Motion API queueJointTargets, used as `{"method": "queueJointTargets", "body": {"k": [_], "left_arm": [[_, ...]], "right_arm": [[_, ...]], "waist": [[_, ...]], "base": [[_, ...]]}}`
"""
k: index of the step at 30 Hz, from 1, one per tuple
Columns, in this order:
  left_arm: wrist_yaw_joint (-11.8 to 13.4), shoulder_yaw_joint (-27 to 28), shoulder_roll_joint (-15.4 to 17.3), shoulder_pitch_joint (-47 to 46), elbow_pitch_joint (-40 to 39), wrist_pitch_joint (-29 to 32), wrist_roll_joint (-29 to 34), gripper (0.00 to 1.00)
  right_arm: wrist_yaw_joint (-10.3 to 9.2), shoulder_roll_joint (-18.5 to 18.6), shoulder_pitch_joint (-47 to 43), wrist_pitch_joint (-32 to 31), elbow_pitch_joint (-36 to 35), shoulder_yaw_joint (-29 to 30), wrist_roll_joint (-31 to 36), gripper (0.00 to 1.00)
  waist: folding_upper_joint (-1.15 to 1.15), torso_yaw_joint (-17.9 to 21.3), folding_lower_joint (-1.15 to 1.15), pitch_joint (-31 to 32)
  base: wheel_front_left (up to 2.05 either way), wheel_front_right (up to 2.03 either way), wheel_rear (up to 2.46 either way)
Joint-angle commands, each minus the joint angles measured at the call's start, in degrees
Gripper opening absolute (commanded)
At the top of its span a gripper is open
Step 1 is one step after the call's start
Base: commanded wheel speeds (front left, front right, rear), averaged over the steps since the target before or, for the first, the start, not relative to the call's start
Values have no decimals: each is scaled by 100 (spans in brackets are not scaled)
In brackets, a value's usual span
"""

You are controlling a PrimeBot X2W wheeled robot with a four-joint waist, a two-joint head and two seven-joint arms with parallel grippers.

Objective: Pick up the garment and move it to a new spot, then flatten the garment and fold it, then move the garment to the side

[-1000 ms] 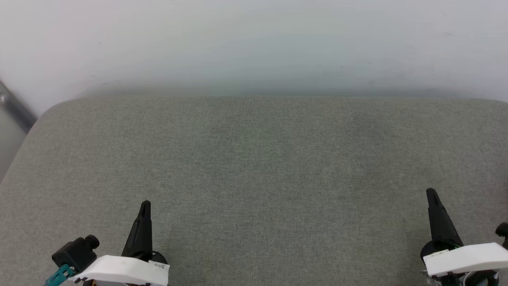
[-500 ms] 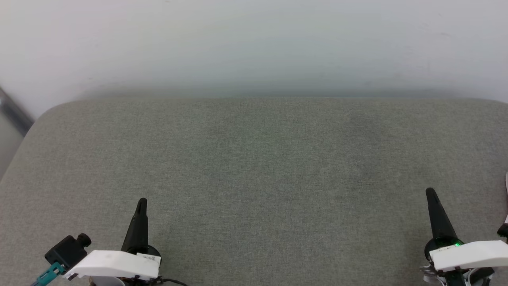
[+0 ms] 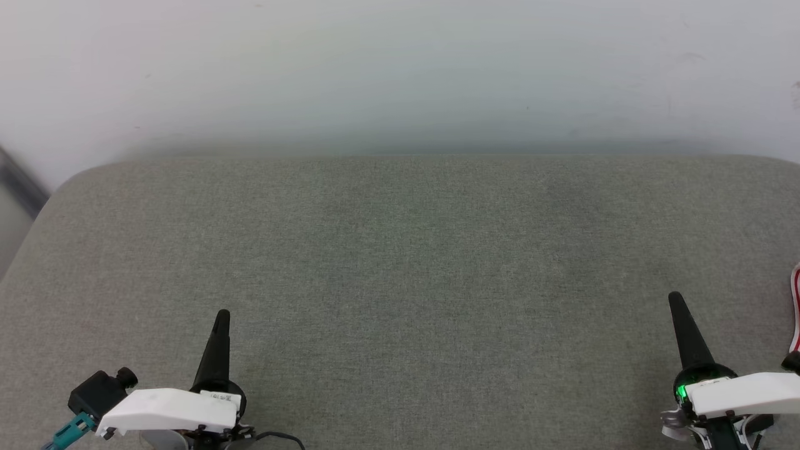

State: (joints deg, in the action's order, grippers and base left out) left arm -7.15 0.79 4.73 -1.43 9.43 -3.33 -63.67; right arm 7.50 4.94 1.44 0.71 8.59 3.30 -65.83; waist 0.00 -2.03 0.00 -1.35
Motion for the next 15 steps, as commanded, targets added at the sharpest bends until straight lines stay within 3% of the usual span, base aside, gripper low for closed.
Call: {"method": "queueJointTargets", "body": {"k": [1,15], "left_arm": [[-26,37,26,-125,-16,33,-151,0],[-34,115,18,-229,112,249,-964,0]], "right_arm": [[-1,-17,143,-31,-11,22,-150,0],[-1,-46,241,-194,144,70,-876,0]], "waist": [[0,4,0,2],[0,49,0,29]], "base": [[0,0,0],[0,0,0]]}}
